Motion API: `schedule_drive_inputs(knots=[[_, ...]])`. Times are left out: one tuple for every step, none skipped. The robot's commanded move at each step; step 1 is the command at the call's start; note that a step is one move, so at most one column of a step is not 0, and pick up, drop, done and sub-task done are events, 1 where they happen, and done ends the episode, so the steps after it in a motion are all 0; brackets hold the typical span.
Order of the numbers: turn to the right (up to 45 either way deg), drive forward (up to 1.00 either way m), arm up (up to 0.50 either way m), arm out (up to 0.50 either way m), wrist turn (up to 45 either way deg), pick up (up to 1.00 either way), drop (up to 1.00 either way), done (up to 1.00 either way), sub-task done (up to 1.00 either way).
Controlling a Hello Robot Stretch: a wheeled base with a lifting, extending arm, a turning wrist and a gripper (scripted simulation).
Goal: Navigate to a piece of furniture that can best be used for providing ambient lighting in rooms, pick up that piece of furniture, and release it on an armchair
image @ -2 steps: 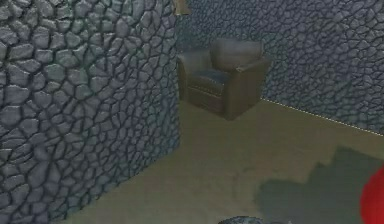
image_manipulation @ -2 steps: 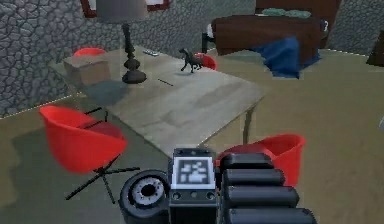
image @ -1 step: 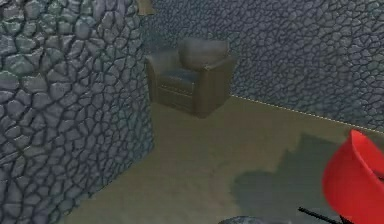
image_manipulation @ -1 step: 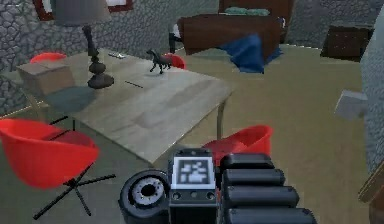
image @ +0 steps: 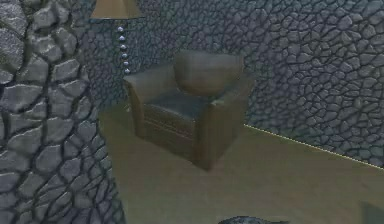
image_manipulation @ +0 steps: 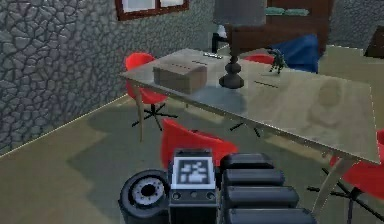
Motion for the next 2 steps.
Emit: schedule_drive_inputs(knots=[[0.0, 0.60, 0.00, 0.00, 0.0, 0.00, 0.00, 0.00, 0.00], [-6.0, 0.00, 0.00, 0.00, 0.0, 0.00, 0.00, 0.00, 0.00]])
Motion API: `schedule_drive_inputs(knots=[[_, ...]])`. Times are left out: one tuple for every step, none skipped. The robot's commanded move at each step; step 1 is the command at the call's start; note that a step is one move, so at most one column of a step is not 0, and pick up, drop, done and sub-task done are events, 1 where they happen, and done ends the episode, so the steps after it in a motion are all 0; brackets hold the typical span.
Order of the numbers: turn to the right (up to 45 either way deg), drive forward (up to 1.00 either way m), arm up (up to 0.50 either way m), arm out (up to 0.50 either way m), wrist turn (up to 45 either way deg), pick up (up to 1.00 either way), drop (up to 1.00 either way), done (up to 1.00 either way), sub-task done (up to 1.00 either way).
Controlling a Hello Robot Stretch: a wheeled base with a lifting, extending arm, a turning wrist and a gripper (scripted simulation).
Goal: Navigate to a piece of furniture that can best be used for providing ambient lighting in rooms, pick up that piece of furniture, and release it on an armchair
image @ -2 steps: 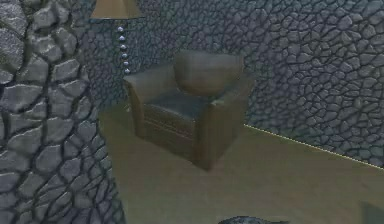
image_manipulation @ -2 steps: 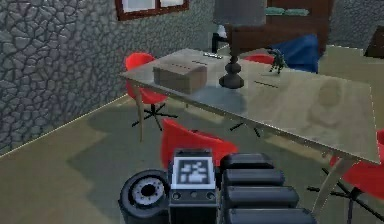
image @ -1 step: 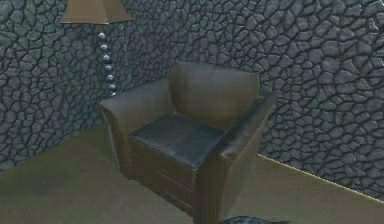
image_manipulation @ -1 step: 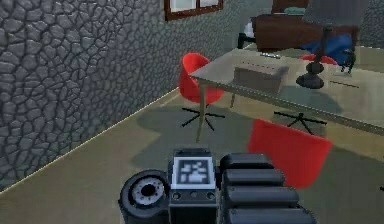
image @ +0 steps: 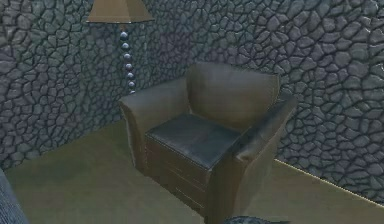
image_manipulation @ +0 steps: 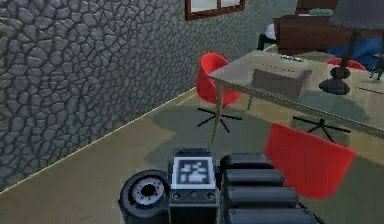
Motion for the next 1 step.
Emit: schedule_drive_inputs(knots=[[-3.0, 0.00, 0.00, 0.00, 0.0, 0.00, 0.00, 0.00, 0.00]])
